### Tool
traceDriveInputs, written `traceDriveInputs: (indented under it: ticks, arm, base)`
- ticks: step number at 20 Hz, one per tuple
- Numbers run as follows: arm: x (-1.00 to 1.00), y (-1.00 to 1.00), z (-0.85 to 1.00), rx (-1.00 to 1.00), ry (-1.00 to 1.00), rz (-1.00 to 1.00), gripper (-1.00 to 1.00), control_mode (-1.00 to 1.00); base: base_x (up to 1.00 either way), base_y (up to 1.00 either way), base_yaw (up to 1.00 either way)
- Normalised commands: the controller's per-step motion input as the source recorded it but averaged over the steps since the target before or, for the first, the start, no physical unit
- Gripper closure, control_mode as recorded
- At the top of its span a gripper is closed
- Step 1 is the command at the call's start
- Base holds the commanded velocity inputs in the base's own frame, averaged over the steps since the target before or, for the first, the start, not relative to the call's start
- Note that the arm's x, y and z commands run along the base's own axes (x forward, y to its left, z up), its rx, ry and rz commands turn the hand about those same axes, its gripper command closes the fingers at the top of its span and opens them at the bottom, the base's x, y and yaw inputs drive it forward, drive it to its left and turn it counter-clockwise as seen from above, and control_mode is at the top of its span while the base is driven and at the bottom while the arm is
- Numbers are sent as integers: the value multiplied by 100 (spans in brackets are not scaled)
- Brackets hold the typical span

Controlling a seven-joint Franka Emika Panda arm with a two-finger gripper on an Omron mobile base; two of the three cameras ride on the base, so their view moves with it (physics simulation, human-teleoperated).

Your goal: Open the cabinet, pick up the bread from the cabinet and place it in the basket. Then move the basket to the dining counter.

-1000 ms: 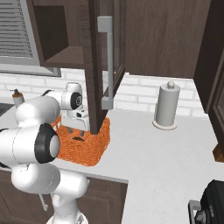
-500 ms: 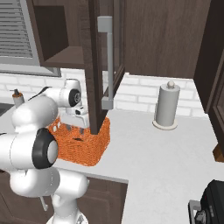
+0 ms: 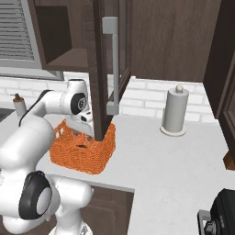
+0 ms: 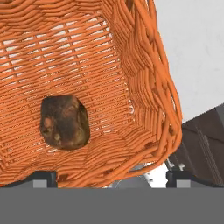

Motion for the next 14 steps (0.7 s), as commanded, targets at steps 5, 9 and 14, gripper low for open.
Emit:
traceDriveInputs:
  ticks: [5, 9, 14]
  arm:
    - [-4, -54, 27, 0, -9, -3, -100, -100]
    - [-10, -38, 15, 0, -4, -4, -100, -100]
    - [-1, -6, -17, 0, 3, -2, -100, -100]
  base:
    - [0, 0, 0]
    - [0, 0, 0]
    - [0, 0, 0]
